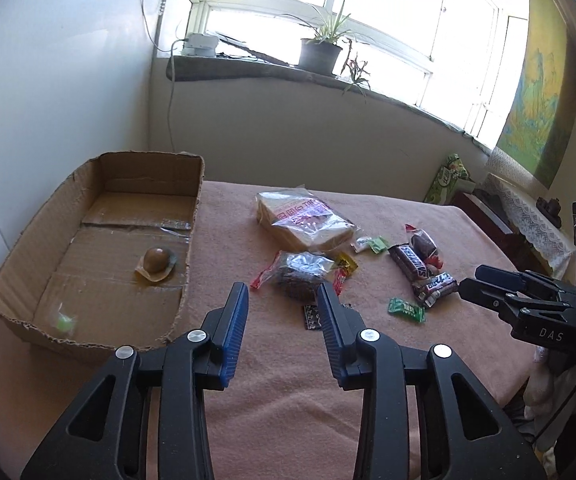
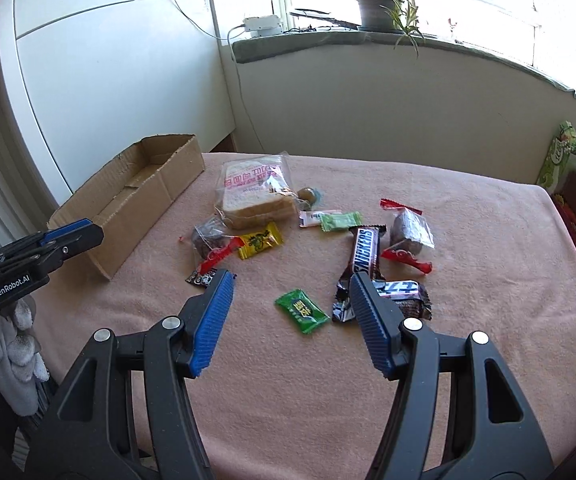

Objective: Organize snacks
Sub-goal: 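Grasp the black patterned candy with left gripper while right grasps the green wrapped candy, then carry both candies over the cardboard box and open both grippers to drop them, then move both grippers back to the snacks, right toward the Snickers bar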

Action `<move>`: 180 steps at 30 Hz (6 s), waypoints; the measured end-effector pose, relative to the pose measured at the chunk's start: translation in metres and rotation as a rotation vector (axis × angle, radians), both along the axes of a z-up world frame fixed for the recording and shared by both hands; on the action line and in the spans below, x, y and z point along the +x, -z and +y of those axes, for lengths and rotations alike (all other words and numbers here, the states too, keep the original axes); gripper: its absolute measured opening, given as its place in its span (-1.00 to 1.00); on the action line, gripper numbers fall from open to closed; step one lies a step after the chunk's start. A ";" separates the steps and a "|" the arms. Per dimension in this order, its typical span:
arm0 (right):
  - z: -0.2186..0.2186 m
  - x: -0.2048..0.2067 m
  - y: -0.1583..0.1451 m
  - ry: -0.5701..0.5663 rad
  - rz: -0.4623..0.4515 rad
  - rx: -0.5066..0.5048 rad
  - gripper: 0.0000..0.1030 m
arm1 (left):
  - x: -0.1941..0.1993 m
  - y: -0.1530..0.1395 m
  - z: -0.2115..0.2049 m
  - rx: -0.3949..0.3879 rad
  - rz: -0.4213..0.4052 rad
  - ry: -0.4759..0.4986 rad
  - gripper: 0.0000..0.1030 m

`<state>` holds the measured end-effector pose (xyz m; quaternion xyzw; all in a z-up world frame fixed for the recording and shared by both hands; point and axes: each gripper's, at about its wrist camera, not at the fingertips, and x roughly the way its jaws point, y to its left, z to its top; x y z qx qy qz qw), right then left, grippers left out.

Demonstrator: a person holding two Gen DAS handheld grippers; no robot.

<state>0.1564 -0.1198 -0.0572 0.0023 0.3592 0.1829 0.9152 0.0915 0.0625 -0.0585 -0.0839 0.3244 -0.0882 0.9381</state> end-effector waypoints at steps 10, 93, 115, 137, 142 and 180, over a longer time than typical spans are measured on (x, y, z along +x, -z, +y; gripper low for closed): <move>-0.028 0.001 0.037 0.008 0.093 0.000 0.21 | 0.024 0.041 -0.038 -0.047 0.109 0.145 -0.33; 0.083 0.041 -0.005 -0.199 -0.006 -0.029 -0.56 | 0.035 -0.012 0.034 -0.078 -0.044 0.004 -0.83; 0.211 0.038 -0.030 -0.441 -0.062 -0.008 -0.56 | 0.025 0.001 0.135 -0.092 -0.032 -0.286 -0.83; 0.258 0.057 -0.008 -0.505 -0.012 -0.021 -0.55 | 0.021 0.003 0.145 -0.070 -0.025 -0.340 -0.82; 0.259 0.055 -0.008 -0.516 -0.015 -0.024 -0.54 | 0.021 0.003 0.145 -0.071 -0.027 -0.345 -0.75; 0.081 0.035 -0.030 -0.165 -0.092 -0.066 0.76 | 0.030 -0.015 0.092 -0.041 -0.093 -0.243 0.35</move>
